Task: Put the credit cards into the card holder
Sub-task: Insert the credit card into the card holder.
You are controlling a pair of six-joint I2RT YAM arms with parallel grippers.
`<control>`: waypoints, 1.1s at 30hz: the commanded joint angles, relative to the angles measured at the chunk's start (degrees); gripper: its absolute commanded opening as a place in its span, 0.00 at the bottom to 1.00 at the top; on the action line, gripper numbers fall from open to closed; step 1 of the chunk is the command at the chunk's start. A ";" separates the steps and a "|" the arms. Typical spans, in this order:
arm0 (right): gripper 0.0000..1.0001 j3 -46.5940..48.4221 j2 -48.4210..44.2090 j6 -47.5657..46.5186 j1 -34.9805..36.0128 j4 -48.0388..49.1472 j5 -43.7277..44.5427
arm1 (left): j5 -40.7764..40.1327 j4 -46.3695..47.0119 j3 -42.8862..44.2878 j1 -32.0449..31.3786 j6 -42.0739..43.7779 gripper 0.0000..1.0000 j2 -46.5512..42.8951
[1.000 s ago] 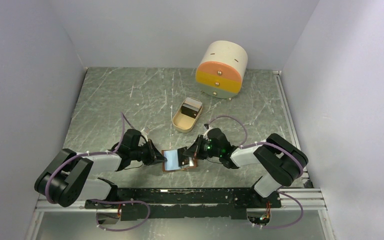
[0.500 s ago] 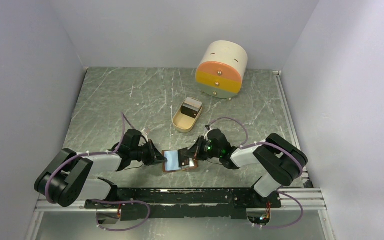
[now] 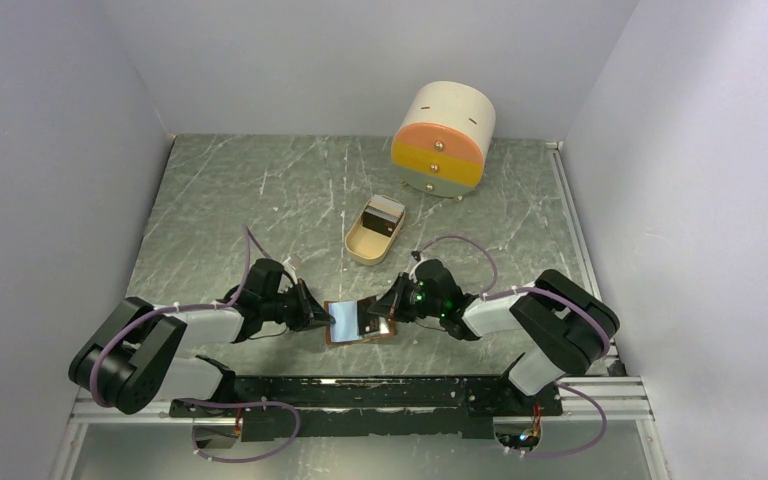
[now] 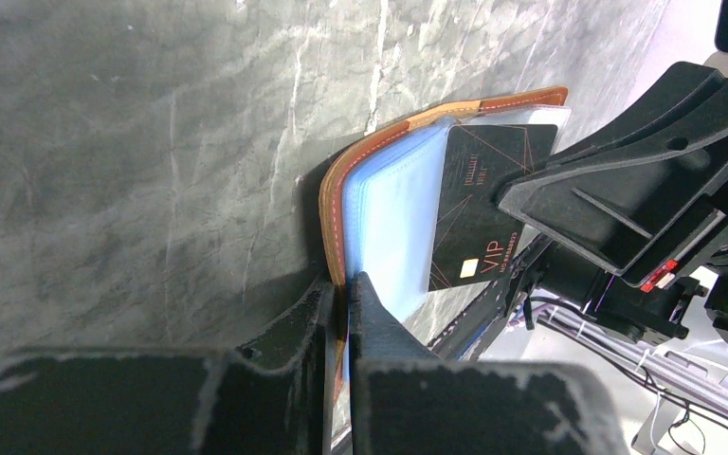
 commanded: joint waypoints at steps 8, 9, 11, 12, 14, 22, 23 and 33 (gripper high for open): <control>0.00 -0.99 -0.13 0.67 0.32 -2.08 0.79 | -2.66 -2.55 -0.91 -1.06 0.92 0.09 1.29; 0.00 -0.93 -0.15 0.71 0.46 -2.24 0.93 | -2.71 -2.56 -0.91 -1.00 0.98 0.09 1.29; 0.00 -0.94 -0.30 0.62 0.54 -2.50 1.20 | -2.80 -2.64 -1.00 -1.02 0.86 0.09 1.08; 0.00 -0.90 -0.25 0.58 0.65 -2.47 1.23 | -2.81 -2.64 -0.99 -1.14 0.83 0.09 0.99; 0.00 -1.03 -0.18 0.74 0.63 -2.33 1.11 | -2.95 -2.86 -0.91 -1.16 0.84 0.09 0.86; 0.00 -2.54 1.85 1.62 0.68 7.01 -3.40 | -2.39 -2.92 -0.19 -1.30 1.06 0.09 1.70; 0.00 -2.29 2.23 1.25 0.66 7.65 -4.11 | -2.44 -3.17 0.00 -1.33 1.20 0.09 1.73; 0.00 -0.17 2.80 -0.77 0.58 5.37 -2.68 | -1.32 -3.92 0.93 -1.70 1.44 0.09 1.47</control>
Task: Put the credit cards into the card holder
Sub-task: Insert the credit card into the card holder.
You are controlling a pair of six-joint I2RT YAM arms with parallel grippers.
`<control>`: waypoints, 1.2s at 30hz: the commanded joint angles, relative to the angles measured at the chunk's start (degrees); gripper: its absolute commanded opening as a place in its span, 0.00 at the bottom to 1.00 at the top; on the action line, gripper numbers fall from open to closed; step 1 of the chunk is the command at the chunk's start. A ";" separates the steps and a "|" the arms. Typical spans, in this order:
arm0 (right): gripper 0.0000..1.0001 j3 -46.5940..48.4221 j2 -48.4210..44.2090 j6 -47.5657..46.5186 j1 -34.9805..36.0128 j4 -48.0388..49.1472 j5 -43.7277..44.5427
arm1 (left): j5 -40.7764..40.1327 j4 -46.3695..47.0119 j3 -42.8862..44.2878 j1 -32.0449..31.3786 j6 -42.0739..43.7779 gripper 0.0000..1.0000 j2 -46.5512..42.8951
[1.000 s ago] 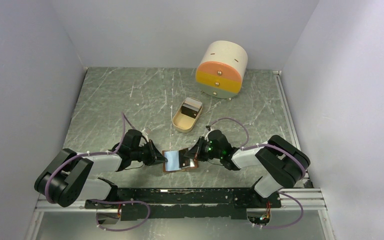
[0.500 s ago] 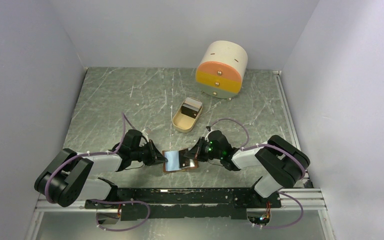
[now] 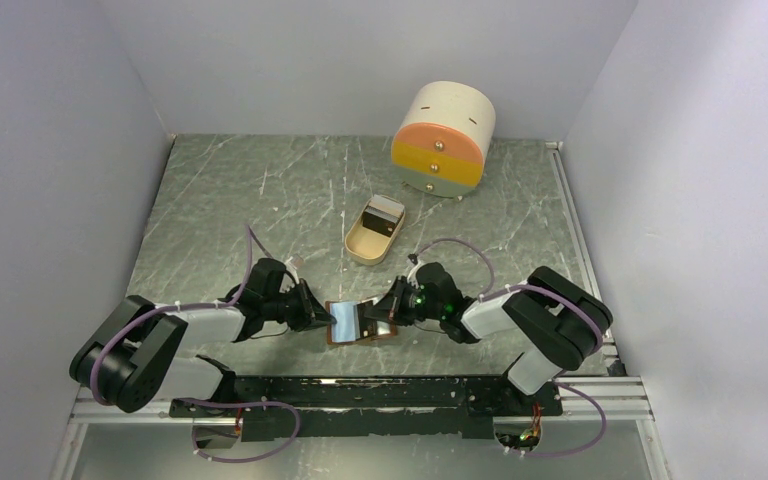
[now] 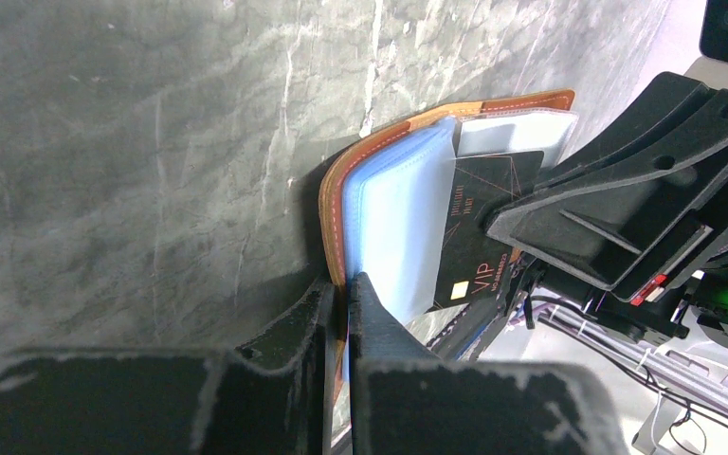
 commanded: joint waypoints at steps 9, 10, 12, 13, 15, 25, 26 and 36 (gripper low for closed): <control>0.00 1.98 4.54 0.57 -0.66 5.50 -0.96 | -1.05 -2.97 -0.35 -1.29 2.28 0.09 1.28; 0.02 2.07 5.37 1.01 -0.65 6.45 -1.53 | -1.00 -2.70 -0.57 -1.33 2.11 0.09 1.15; 0.10 2.18 6.20 1.39 -0.64 6.46 -1.59 | -1.25 -2.83 -0.78 -1.46 1.80 0.09 0.78; 0.14 2.10 5.99 1.32 -0.68 5.35 -1.32 | -1.40 -2.95 -0.79 -1.48 1.71 0.09 0.67; 0.25 2.60 3.83 -0.32 -0.67 -1.13 1.55 | -1.49 -2.78 -1.00 -1.55 1.26 0.09 0.42; 0.39 7.55 -1.30 -8.93 -0.37 -26.20 9.05 | -2.24 -2.21 -1.96 -1.85 -0.23 0.09 -0.94; 0.39 7.42 -1.27 -8.70 -0.25 -26.14 8.96 | -2.09 -1.78 -2.16 -1.87 -0.54 0.09 -1.05; 0.23 8.07 -0.46 -4.07 3.39 -23.04 7.55 | -1.29 -0.01 -2.54 -2.14 -2.07 0.09 -1.28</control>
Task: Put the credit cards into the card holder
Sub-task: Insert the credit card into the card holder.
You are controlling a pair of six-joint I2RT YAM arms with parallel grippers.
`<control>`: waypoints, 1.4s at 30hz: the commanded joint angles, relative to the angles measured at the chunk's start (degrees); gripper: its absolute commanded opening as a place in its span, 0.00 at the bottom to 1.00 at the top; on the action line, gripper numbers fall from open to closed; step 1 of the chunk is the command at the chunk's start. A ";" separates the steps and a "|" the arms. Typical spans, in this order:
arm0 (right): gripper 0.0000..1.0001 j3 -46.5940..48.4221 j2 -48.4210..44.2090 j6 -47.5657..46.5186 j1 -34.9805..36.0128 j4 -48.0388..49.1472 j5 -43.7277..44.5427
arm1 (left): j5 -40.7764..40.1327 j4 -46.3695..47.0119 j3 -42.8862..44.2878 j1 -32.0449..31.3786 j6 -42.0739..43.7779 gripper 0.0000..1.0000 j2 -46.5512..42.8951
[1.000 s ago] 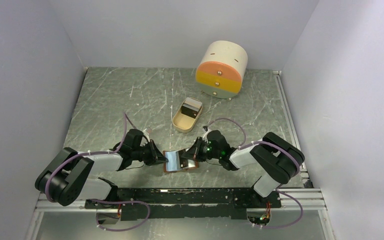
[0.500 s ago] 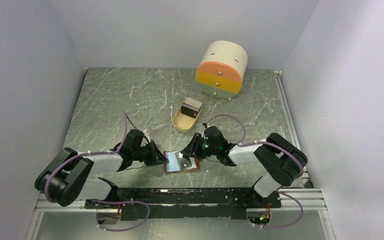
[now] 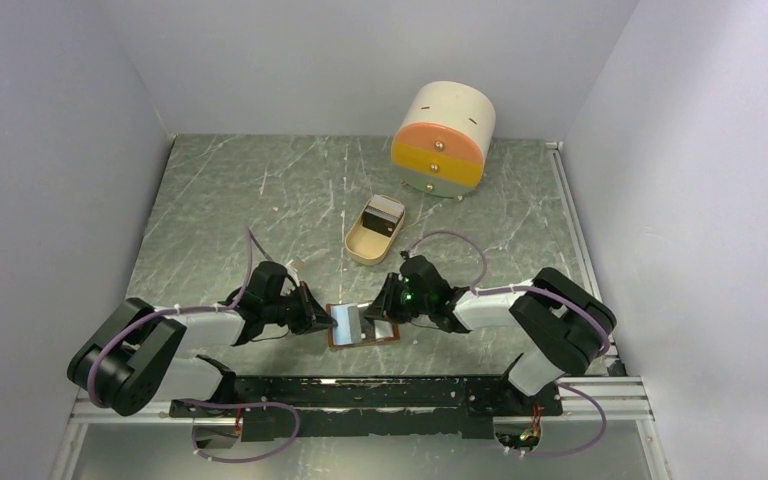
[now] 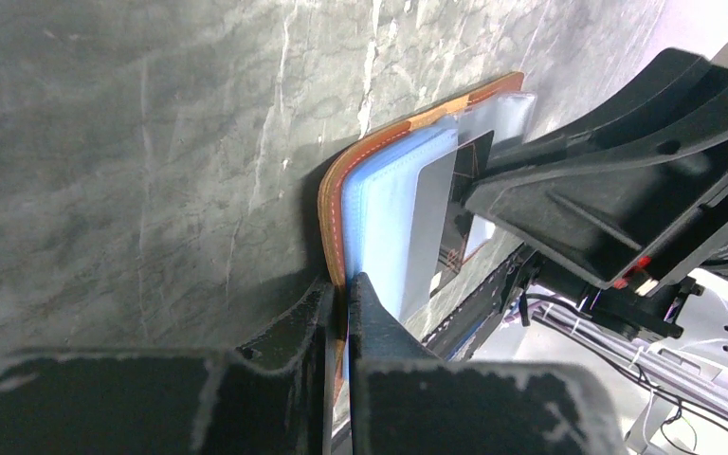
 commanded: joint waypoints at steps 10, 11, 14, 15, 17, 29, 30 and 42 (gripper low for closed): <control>0.11 -2.65 1.92 4.20 1.66 2.56 0.60 | 0.24 0.15 -1.90 -0.98 -0.87 0.09 -0.55; 0.11 -2.22 2.36 4.31 1.68 3.32 0.18 | 0.39 0.41 -1.96 -1.00 -1.07 0.09 -0.60; 0.11 -1.43 3.17 4.86 2.49 5.51 -0.02 | 1.05 1.01 -2.07 -1.23 -1.95 0.09 -1.51; 0.12 -0.91 3.33 4.55 2.75 5.34 -0.01 | 1.08 0.80 -2.07 -1.27 -2.13 0.09 -2.04; 0.18 0.84 3.18 2.87 2.85 1.62 0.61 | 0.26 -0.58 -1.91 -1.43 -1.92 0.09 -3.21; 0.36 0.36 -0.88 -0.46 2.91 -4.23 2.99 | -0.21 -2.48 -1.40 -1.36 -1.41 0.09 -4.77; 0.33 0.34 -0.57 -0.33 2.95 -2.93 2.29 | -0.01 -2.44 -1.37 -1.39 -1.52 0.09 -4.69; 0.13 0.52 2.44 0.21 4.33 5.91 -2.26 | 1.14 -1.99 -0.13 -1.60 -2.12 0.09 -5.91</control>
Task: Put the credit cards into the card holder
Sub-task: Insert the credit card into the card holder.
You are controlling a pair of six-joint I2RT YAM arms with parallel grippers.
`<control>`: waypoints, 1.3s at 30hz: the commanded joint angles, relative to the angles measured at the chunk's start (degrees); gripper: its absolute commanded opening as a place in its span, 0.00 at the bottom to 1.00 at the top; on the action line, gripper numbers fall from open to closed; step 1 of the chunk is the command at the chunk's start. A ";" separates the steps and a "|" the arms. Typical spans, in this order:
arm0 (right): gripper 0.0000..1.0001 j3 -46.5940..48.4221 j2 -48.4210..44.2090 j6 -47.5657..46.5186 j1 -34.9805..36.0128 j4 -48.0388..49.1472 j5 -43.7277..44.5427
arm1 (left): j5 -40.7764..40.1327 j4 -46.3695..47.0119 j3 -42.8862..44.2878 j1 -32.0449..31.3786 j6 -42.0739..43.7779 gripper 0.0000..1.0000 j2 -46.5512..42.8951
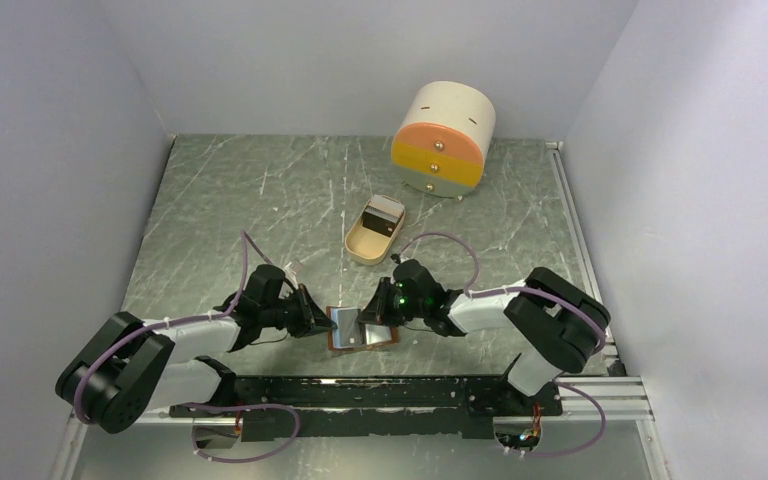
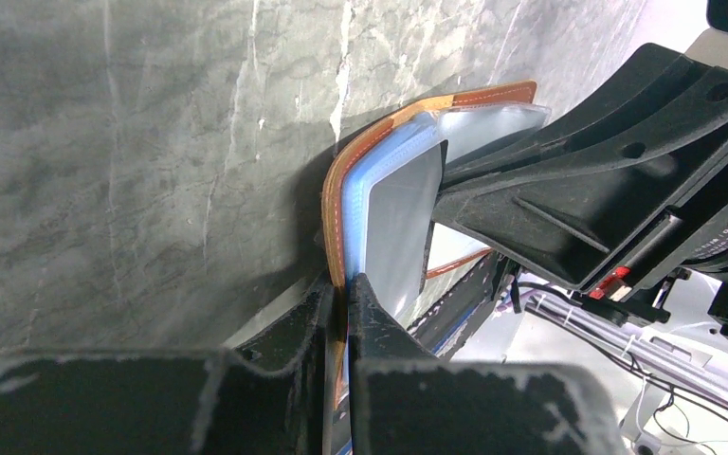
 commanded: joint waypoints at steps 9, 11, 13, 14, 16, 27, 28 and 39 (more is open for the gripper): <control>0.29 1.26 -0.79 -2.73 0.56 -2.53 -0.03 | 0.68 -1.56 1.96 -0.90 0.02 0.09 -0.89; 0.33 1.65 -2.27 -3.17 0.48 -5.08 1.18 | 0.56 -2.38 2.18 -0.90 0.30 0.09 -1.44; 0.34 1.42 -3.47 -3.34 0.46 -6.32 2.16 | 0.54 -2.98 2.25 -0.85 0.30 0.09 -2.16; 0.32 1.34 -4.02 -3.48 0.50 -6.75 2.75 | 0.49 -3.08 2.18 -0.87 0.23 0.09 -2.60; 0.26 1.55 -4.84 -4.57 0.38 -8.60 4.06 | 0.85 -2.74 1.80 -0.90 -0.10 0.09 -3.58; 0.09 2.12 -0.50 -5.99 0.28 -5.60 2.07 | 5.27 4.54 0.82 -0.86 -1.68 0.09 -5.13; 0.09 1.79 -0.20 -5.85 0.26 -5.07 1.97 | 5.66 5.74 0.60 -0.89 -2.07 0.09 -4.95; 0.09 -0.12 1.78 -5.13 0.28 -1.83 0.70 | 6.63 12.75 -1.19 -0.88 -2.40 0.09 -2.36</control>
